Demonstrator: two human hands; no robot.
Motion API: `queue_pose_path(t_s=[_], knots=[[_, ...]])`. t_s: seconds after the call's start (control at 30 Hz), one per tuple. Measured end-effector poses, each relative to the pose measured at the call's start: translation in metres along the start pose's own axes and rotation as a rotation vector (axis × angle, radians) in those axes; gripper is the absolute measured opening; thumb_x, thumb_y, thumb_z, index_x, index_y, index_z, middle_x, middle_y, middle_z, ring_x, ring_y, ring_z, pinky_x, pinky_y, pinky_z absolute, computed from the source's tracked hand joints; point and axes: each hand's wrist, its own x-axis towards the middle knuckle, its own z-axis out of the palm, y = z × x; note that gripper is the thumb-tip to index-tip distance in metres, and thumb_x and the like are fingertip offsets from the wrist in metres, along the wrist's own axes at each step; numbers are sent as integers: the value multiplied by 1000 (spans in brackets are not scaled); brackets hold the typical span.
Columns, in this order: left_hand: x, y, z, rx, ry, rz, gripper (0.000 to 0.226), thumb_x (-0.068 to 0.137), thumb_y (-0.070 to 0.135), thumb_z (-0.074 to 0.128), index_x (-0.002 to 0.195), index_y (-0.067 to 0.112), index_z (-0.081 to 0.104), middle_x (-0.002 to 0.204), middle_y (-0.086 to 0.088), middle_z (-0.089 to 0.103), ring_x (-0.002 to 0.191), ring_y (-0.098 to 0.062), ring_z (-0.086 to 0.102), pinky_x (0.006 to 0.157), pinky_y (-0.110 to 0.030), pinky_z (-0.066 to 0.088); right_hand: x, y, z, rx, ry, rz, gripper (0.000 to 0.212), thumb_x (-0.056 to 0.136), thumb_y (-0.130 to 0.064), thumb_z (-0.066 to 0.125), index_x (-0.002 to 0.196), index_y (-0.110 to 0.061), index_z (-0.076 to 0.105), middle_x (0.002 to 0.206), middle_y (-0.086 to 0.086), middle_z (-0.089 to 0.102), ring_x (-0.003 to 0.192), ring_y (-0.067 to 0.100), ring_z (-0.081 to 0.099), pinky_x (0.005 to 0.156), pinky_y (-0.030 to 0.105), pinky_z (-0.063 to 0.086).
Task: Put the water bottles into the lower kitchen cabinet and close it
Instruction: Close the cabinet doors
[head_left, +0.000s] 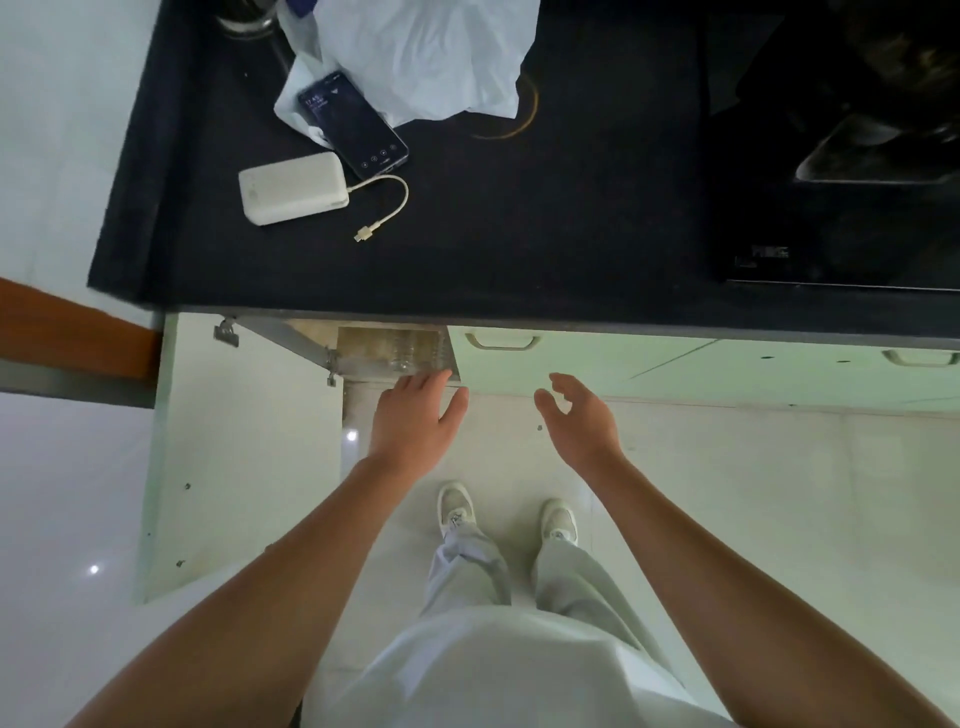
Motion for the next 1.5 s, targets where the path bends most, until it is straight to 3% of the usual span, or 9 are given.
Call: queue_pose_path(t_s=[0.17,0.27,0.43,0.63,0.8,1.07,1.2,1.37,1.5], knots=[[-74,8,0,199,3,22,66,97,55,22,134,13,57,135,-5,63,123,-30,59,98,-46,47,-56,38,-25,-381,-170,-206,66,101,-53,44,158,-23,31,163,-3,33,150,20,26,120,39,28],[-117,18,6,231,31,-14,62,98,54,25,128,13,61,129,-5,66,116,-30,62,96,-46,48,-84,59,-37,-450,-142,-325,62,101,-51,46,155,-23,36,161,-3,37,148,20,29,119,38,31],[-174,43,16,231,116,-76,58,100,53,28,132,14,58,134,-5,64,121,-29,60,98,-46,48,-117,72,-45,-520,-104,-493,56,101,-45,46,151,-21,41,150,-4,50,140,20,38,112,36,33],[-213,36,16,192,153,-86,60,101,52,27,134,14,60,135,-5,64,122,-27,61,100,-44,49,-141,54,-34,-683,-136,-649,57,102,-46,40,153,-21,35,153,-6,44,142,17,33,114,35,29],[-241,-21,-10,206,250,-148,57,101,51,30,128,14,64,128,-4,68,114,-27,65,94,-43,52,-155,12,14,-756,-170,-742,60,102,-50,36,155,-21,34,156,-7,40,145,17,30,116,36,27],[-309,-175,-53,183,281,-342,59,100,57,30,133,19,61,136,0,64,122,-25,61,99,-42,49,-194,-85,151,-776,-194,-830,60,102,-50,38,154,-20,37,155,-4,44,144,18,33,115,36,30],[-325,-231,-70,102,264,-368,70,98,64,19,141,21,54,144,2,58,128,-23,57,105,-41,46,-211,-125,201,-761,-197,-820,59,101,-49,39,152,-19,39,154,-4,46,143,19,35,116,37,32],[-311,-270,-81,-87,187,-423,57,104,54,35,151,22,41,155,3,47,140,-22,46,110,-40,42,-214,-155,236,-716,-223,-775,55,101,-47,42,148,-20,45,148,-4,52,137,18,42,111,35,37],[-283,-284,-84,-275,159,-499,58,103,57,38,152,26,40,153,4,48,137,-22,49,107,-42,46,-202,-171,258,-644,-276,-725,51,100,-46,46,145,-21,48,140,-4,58,127,17,49,100,33,43]])
